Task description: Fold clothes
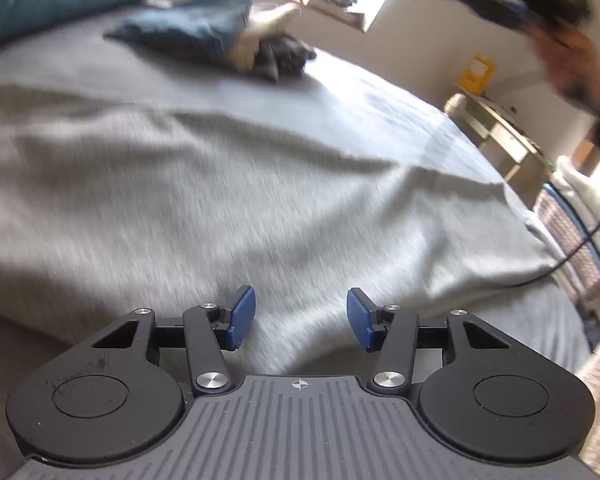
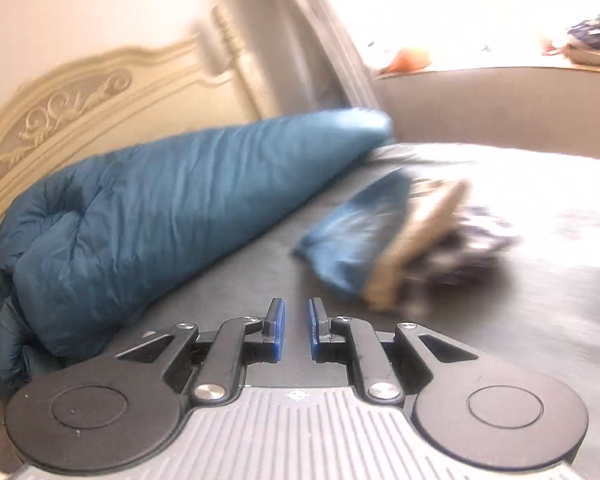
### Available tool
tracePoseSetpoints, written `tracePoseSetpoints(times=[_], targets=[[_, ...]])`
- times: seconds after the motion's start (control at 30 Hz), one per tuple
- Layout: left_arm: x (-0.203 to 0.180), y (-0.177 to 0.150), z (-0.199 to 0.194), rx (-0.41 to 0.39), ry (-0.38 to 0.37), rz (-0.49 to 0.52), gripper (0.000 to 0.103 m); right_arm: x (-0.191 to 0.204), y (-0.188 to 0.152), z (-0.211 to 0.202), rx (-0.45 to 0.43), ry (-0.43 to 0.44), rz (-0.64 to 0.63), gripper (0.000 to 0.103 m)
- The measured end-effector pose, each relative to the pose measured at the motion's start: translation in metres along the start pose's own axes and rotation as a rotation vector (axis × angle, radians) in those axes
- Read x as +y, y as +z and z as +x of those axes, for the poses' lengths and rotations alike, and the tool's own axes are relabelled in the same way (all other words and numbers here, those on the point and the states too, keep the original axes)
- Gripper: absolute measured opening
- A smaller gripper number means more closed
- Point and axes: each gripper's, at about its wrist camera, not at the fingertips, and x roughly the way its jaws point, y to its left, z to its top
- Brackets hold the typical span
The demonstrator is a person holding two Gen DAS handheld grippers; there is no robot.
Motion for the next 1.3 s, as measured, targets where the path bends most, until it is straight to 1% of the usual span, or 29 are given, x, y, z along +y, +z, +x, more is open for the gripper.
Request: tracePoseSetpoints(times=[0.07,0.17,0.2,0.27,0.3,0.33,0.37,0.4,0.47,0.53,0.6,0.7,0.77,0.83,0.93,0.97,1.07,1.17,1.2,1.23,1.3], targets=[[-0.009,0.007,0.002,-0.015,0.007,0.023,0.051,-0.008,-0.017,-0.036,0.029,-0.011,0.042,0.013],[-0.038,0.017,0.021,0.020,-0.054,0.107,0.051,-0.019,-0.044,-0.090,0.073,-0.026,0.105,0.013],[-0.049,0.018,0.030,0.038,-0.082,0.146,0.051,-0.025,-0.049,-0.090,0.098,-0.021,0.122,0.013],[-0.072,0.013,0.050,0.071,-0.108,0.225,0.051,-0.032,-0.071,-0.061,0.184,0.005,0.147,0.013],[-0.081,0.009,0.059,0.082,-0.113,0.264,0.051,-0.038,-0.085,-0.044,0.225,0.002,0.155,0.013],[-0.089,0.003,0.068,0.094,-0.105,0.302,0.051,-0.036,-0.097,-0.025,0.260,-0.005,0.146,0.013],[-0.094,-0.001,0.076,0.109,-0.086,0.330,0.051,-0.035,-0.107,-0.008,0.276,-0.022,0.125,0.013],[-0.098,-0.006,0.081,0.125,-0.070,0.348,0.051,-0.039,-0.117,0.004,0.284,-0.043,0.116,0.013],[-0.102,-0.012,0.083,0.124,-0.050,0.369,0.051,-0.046,-0.140,0.022,0.333,-0.101,0.086,0.013],[-0.100,-0.014,0.078,0.128,-0.051,0.360,0.051,-0.049,-0.164,0.021,0.385,-0.181,0.005,0.013],[-0.096,-0.013,0.075,0.138,-0.059,0.334,0.051,-0.046,-0.185,-0.001,0.394,-0.210,-0.101,0.012],[-0.091,-0.006,0.069,0.145,-0.076,0.302,0.051,-0.042,-0.203,-0.034,0.418,-0.267,-0.177,0.013],[-0.091,0.003,0.067,0.120,-0.101,0.290,0.051,-0.040,-0.207,-0.048,0.436,-0.321,-0.208,0.013],[-0.094,0.010,0.070,0.102,-0.133,0.289,0.051,-0.037,-0.205,-0.051,0.443,-0.338,-0.225,0.013],[-0.105,0.013,0.086,0.109,-0.174,0.319,0.051,-0.031,-0.186,-0.045,0.378,-0.340,-0.243,0.013],[-0.111,0.011,0.094,0.114,-0.192,0.341,0.051,-0.030,-0.178,-0.041,0.346,-0.342,-0.241,0.013],[-0.127,-0.002,0.115,0.147,-0.209,0.399,0.051,-0.034,-0.150,-0.010,0.266,-0.328,-0.200,0.013],[-0.134,-0.014,0.117,0.147,-0.234,0.405,0.051,-0.048,-0.131,0.024,0.222,-0.284,-0.122,0.013],[-0.134,-0.016,0.117,0.147,-0.237,0.398,0.051,-0.056,-0.128,0.033,0.219,-0.277,-0.090,0.012],[-0.134,-0.018,0.116,0.144,-0.237,0.396,0.051,-0.065,-0.128,0.044,0.227,-0.289,-0.065,0.012],[-0.133,-0.018,0.115,0.143,-0.240,0.392,0.051,-0.082,-0.135,0.052,0.251,-0.344,-0.063,0.012]])
